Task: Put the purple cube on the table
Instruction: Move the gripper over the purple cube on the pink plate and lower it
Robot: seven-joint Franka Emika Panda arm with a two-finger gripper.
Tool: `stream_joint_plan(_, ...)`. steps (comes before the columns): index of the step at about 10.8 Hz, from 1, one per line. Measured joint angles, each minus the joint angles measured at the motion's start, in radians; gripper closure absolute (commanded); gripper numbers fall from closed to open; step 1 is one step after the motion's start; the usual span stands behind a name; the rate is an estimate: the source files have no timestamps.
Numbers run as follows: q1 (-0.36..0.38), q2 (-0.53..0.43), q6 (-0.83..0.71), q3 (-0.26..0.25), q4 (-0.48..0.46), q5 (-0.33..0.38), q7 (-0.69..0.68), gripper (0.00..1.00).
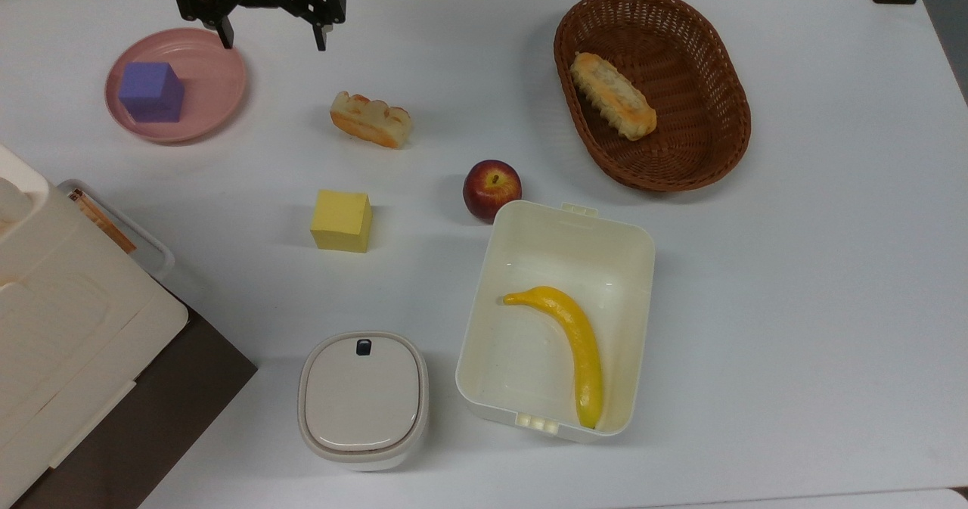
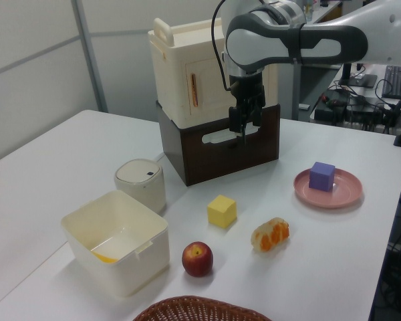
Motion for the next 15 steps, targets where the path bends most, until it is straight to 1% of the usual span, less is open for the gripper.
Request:
stream_joint_plan(7,0.000,0.000,-0.002,-0.002,0.000,0.000,0.001,0.00)
stream_joint_plan(10,-0.009,-0.009,-0.007,-0.029,0.000,-0.001,-0.004,0.00)
stream_joint_plan(13,-0.054,-0.012,-0.032,-0.063,-0.001,-0.002,-0.096,0.00)
stream_joint_plan(15,-0.112,-0.006,-0.035,-0.077,-0.008,-0.002,-0.202,0.00)
